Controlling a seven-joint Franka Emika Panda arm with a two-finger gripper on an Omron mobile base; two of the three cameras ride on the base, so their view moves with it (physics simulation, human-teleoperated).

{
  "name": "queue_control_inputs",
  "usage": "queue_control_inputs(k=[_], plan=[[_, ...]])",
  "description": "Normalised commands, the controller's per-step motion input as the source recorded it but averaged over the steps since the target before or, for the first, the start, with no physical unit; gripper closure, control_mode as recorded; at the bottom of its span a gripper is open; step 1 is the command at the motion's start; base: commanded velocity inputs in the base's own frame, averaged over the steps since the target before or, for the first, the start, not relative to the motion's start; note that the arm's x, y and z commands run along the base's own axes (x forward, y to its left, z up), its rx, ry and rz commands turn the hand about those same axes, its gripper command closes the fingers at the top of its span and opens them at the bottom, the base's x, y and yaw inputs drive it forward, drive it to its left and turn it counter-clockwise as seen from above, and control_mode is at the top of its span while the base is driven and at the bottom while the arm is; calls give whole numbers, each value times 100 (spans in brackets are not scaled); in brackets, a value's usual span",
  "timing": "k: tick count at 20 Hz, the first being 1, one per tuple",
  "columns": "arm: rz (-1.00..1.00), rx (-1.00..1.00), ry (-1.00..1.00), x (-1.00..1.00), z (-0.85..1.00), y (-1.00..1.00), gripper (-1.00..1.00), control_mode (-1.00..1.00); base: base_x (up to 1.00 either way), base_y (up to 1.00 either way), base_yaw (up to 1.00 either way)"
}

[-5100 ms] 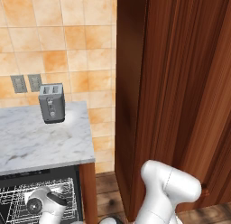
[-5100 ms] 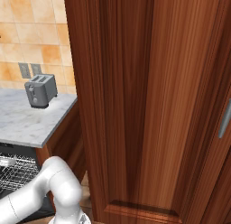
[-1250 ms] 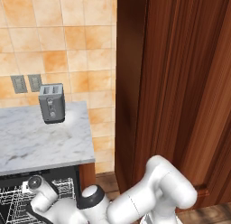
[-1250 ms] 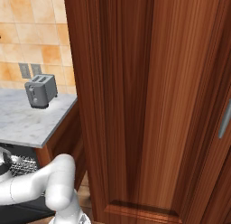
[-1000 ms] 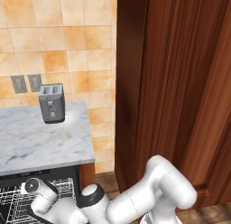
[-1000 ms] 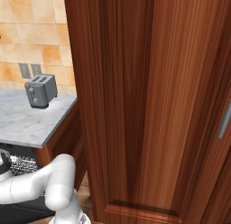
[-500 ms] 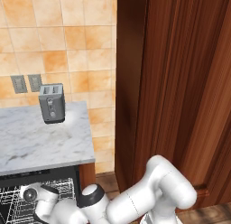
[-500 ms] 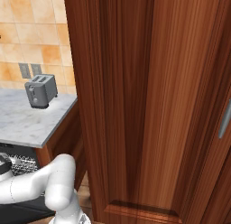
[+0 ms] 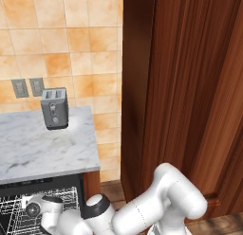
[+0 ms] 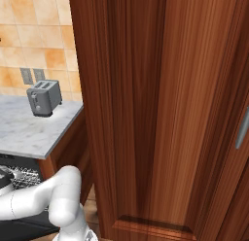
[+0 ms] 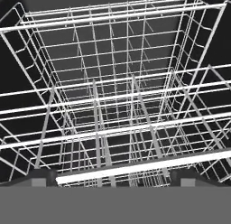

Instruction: Open the dishwasher door and pull out the top rack.

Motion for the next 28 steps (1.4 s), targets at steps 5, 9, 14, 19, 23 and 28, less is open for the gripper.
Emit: queue_control_inputs(k=[5, 9, 14, 19, 23, 28], plan=[[0, 0, -9, 60, 0, -7, -100, -100, 0, 0, 0], [0, 0, -8, 67, 0, -3, -100, -100, 0, 0, 0], [1, 0, -18, 32, -16, -20, -100, -100, 0, 0, 0], [6, -3, -28, 6, -21, -35, -100, -100, 0, 0, 0], [1, -1, -13, 64, -9, -19, -100, -100, 0, 0, 0], [0, -1, -2, 83, -41, -15, -100, -100, 0, 0, 0]])
